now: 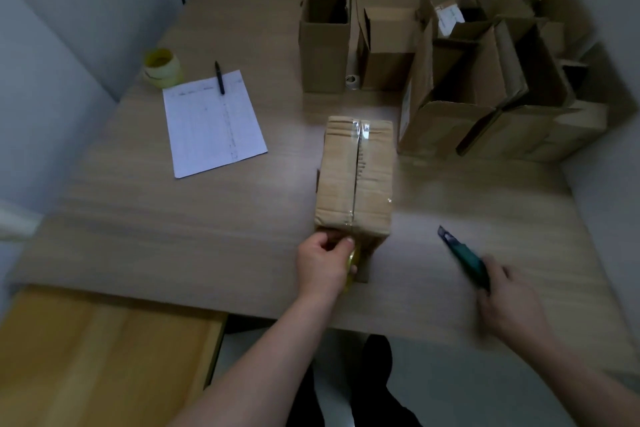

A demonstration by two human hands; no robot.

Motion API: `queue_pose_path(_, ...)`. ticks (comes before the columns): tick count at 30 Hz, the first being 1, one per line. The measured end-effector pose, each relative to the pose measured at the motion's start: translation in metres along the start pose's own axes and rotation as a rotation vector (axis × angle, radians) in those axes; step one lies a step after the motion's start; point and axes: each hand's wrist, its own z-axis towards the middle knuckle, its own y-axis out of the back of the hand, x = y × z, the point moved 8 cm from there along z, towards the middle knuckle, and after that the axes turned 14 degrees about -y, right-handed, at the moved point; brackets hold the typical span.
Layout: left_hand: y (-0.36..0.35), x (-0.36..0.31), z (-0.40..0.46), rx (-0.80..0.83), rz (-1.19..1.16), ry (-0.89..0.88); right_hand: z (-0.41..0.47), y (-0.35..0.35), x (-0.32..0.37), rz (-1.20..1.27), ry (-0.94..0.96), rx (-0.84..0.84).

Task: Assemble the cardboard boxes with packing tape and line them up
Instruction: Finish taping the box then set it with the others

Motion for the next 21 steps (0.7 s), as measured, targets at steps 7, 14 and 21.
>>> queue_pose_path(7,0.001,0.006,0.0,0.04,-0.115,0.063,-0.051,0.081,0.039,0.991,0.033,-0.09)
queue_pose_path(14,0.003,-0.005,0.001,0.036,0.062,0.014,-0.128,0.111,0.116,0.408,0.639,-0.213)
queue_pose_path(21,0.009,-0.016,0.001,0.025,0.231,-0.059,-0.127,0.1,0.131,0.307,0.582,-0.257)
